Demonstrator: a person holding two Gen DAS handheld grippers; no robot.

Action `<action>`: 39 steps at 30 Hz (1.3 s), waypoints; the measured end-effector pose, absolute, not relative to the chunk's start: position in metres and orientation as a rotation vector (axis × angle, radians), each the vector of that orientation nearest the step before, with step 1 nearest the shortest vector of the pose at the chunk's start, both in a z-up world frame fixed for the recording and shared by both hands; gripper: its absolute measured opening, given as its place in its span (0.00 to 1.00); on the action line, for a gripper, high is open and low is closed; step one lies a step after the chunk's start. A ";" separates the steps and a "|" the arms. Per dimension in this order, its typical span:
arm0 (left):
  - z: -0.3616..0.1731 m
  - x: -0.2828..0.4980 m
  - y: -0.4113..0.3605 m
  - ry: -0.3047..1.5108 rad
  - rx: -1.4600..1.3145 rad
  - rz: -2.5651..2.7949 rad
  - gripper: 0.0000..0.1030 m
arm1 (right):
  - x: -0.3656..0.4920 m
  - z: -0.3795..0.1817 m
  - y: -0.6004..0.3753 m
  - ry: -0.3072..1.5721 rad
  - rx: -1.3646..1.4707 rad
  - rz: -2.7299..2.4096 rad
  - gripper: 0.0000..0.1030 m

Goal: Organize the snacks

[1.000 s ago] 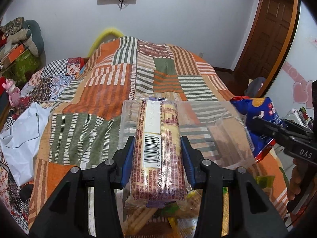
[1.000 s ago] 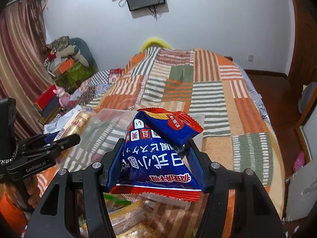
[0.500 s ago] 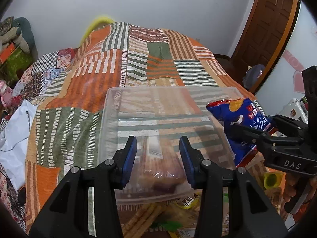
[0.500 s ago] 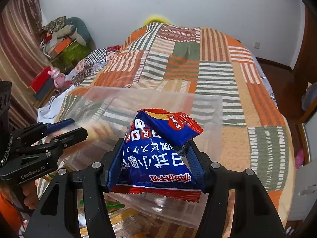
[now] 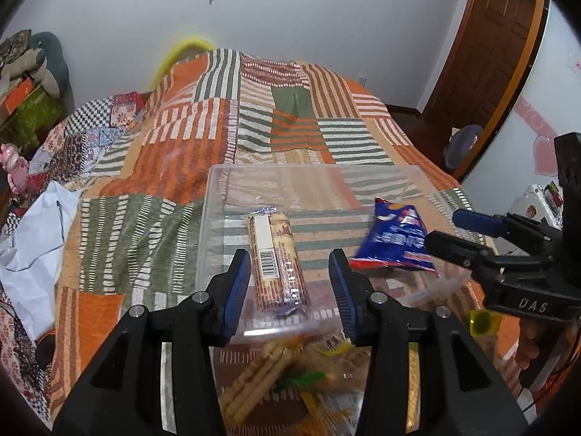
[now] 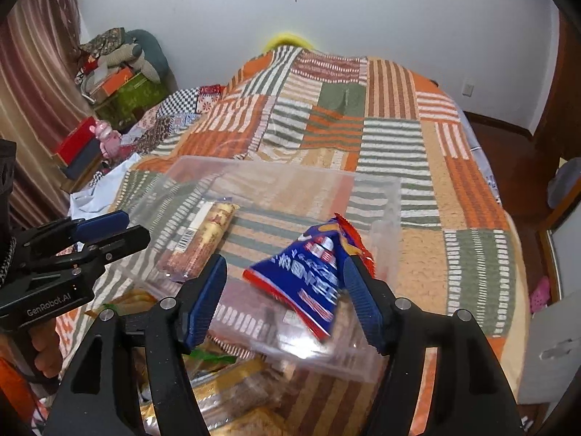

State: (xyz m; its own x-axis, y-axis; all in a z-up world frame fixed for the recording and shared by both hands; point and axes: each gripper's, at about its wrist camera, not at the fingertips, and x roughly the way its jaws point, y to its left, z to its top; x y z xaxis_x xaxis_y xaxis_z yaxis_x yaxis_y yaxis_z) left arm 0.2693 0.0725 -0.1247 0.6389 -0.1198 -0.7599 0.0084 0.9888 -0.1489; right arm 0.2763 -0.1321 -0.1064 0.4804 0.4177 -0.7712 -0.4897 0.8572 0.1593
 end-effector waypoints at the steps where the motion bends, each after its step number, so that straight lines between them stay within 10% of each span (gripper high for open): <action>1: -0.121 0.264 0.072 0.867 -0.132 -0.072 0.44 | 0.273 -0.102 -0.133 0.904 -0.085 0.554 0.63; 16: -0.076 0.179 0.056 0.765 -0.082 -0.026 0.78 | 0.203 -0.061 -0.168 0.766 -0.074 0.560 0.68; 39: -0.138 0.099 -0.027 0.948 -0.119 -0.114 0.84 | 0.118 -0.094 -0.220 0.793 -0.035 0.543 0.69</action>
